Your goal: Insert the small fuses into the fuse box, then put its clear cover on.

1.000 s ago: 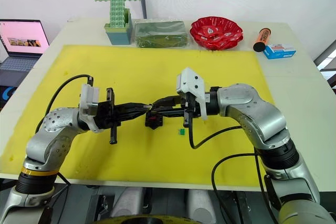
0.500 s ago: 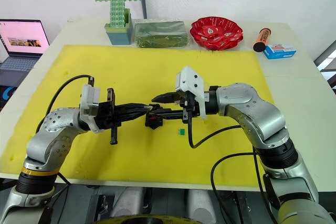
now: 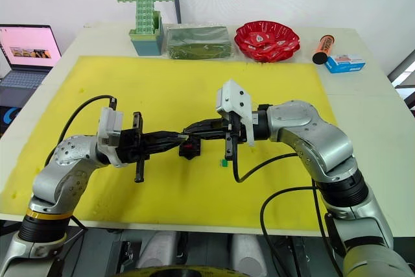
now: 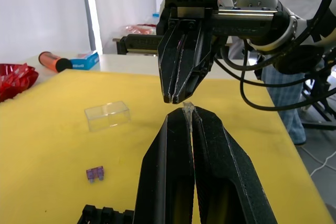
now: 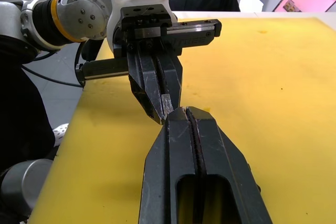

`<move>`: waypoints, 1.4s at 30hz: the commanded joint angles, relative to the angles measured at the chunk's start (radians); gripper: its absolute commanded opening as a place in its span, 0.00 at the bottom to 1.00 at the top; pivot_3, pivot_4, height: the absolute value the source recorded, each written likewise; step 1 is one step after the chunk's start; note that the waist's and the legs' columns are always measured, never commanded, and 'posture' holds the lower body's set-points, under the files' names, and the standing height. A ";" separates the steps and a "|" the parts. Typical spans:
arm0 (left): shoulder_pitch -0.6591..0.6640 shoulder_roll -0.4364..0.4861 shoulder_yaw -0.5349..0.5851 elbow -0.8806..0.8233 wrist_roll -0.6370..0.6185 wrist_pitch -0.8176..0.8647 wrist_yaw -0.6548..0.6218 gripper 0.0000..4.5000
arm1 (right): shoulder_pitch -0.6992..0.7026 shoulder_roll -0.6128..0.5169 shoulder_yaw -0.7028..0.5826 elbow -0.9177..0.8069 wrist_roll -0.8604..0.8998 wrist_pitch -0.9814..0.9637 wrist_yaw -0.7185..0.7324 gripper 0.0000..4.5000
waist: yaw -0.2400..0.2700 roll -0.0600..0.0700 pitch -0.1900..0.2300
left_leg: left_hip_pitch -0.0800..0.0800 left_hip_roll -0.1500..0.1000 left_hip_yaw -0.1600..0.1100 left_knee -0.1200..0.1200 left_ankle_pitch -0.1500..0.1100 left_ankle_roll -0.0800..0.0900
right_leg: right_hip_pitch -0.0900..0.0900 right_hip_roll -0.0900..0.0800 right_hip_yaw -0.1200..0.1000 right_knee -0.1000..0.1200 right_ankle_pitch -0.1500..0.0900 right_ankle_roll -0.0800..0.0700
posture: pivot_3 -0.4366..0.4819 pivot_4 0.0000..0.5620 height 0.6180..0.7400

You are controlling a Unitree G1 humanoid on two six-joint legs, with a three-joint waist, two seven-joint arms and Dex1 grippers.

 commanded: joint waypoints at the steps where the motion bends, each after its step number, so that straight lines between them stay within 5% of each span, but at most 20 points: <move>1: -0.002 0.003 0.005 -0.013 -0.003 -0.024 -0.004 0.00 | -0.025 -0.011 -0.036 -0.028 0.036 0.016 0.005 0.01 | 0.000 0.000 0.000 | 0.000 0.000 0.000 0.000 0.000 0.000 | 0.000 0.000 0.000 0.000 0.000 0.000 | 0.48 0.27 1.00; 7: -0.006 0.005 0.005 -0.002 0.003 -0.031 0.001 0.00 | -0.018 -0.037 -0.037 -0.034 0.033 0.013 0.024 0.34 | 0.000 0.000 0.000 | 0.000 0.000 0.000 0.000 0.000 0.000 | 0.000 0.000 0.000 0.000 0.000 0.000 | 0.48 0.27 1.00; 22: -0.014 0.004 -0.009 -0.017 0.001 -0.028 0.013 0.00 | -0.001 -0.028 -0.008 -0.036 0.011 -0.016 0.023 0.34 | 0.000 0.000 0.000 | 0.000 0.000 0.000 0.001 0.000 0.000 | 0.000 0.000 0.000 0.002 0.000 0.000 | 0.48 0.27 1.00; 27: -0.007 0.008 -0.008 -0.019 -0.001 -0.027 0.012 0.00 | -0.003 -0.029 -0.011 -0.036 0.013 -0.014 0.022 0.09 | 0.000 0.000 0.000 | 0.000 0.000 0.000 0.001 0.000 0.000 | 0.000 0.000 0.000 0.002 0.000 0.001 | 0.48 0.27 1.00; 42: -0.016 0.004 -0.012 -0.019 -0.005 -0.024 0.012 0.00 | -0.003 -0.028 -0.004 -0.035 0.010 -0.016 0.027 0.09 | 0.000 0.000 0.000 | 0.000 0.000 0.000 0.001 0.000 0.000 | 0.000 0.000 0.000 0.002 0.000 0.001 | 0.48 0.27 1.00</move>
